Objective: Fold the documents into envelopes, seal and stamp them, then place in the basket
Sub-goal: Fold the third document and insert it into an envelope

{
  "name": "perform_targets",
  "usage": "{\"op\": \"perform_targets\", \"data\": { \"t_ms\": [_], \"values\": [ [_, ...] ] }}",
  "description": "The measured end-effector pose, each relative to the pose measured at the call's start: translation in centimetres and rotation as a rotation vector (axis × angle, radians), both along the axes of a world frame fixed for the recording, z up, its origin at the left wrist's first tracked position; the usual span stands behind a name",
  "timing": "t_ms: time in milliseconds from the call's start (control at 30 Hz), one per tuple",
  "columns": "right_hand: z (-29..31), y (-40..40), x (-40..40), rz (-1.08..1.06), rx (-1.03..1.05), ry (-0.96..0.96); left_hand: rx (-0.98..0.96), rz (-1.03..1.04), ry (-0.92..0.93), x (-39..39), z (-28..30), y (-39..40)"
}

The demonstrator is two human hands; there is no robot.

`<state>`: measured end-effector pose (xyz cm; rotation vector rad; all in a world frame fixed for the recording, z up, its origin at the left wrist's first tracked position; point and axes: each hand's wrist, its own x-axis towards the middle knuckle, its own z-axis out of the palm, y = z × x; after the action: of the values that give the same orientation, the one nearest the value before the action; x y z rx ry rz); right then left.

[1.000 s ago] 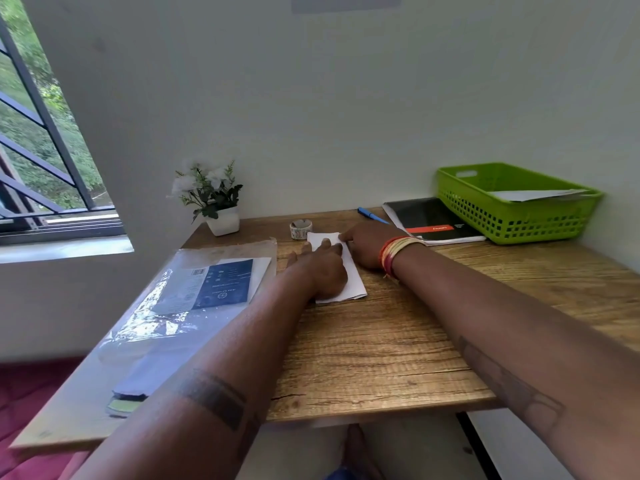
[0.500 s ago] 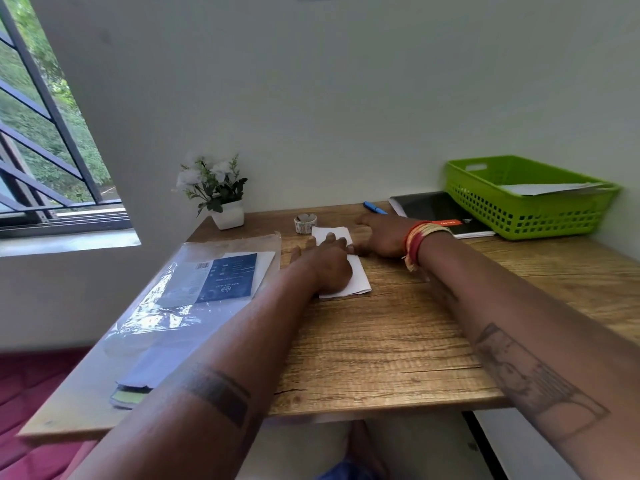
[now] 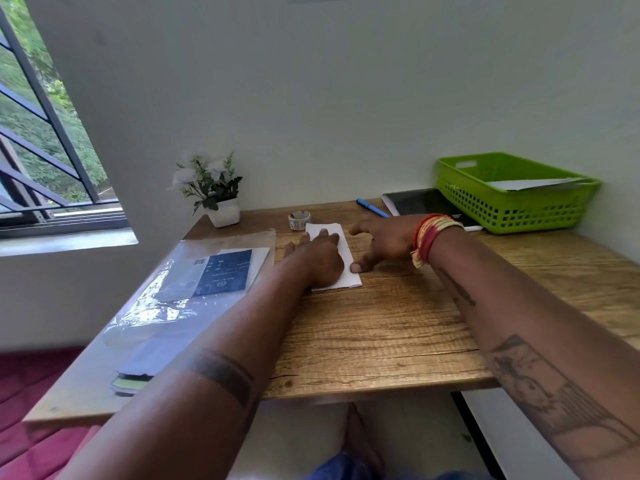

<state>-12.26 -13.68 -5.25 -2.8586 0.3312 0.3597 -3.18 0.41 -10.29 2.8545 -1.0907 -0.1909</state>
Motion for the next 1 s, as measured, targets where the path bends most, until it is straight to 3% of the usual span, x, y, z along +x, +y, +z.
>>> {"op": "perform_targets", "data": {
  "t_ms": [233,433,733,1000],
  "values": [
    [-0.1,-0.3,-1.3,0.011,0.101,0.02,-0.009,0.003,-0.003,-0.2,0.0,0.0],
    [-1.5,-1.0,-1.9,-0.01,0.241,-0.091,-0.045,0.026,-0.011,0.0,-0.5,-0.1],
    [-3.0,0.2,-3.9,-0.156,0.527,-0.495,-0.761,0.125,0.077,-1.2,0.8,2.8],
    [-2.8,8.7,-3.7,0.076,0.47,-0.658,-0.885,0.171,0.011,-2.5,2.1,12.9]
  ]
}}
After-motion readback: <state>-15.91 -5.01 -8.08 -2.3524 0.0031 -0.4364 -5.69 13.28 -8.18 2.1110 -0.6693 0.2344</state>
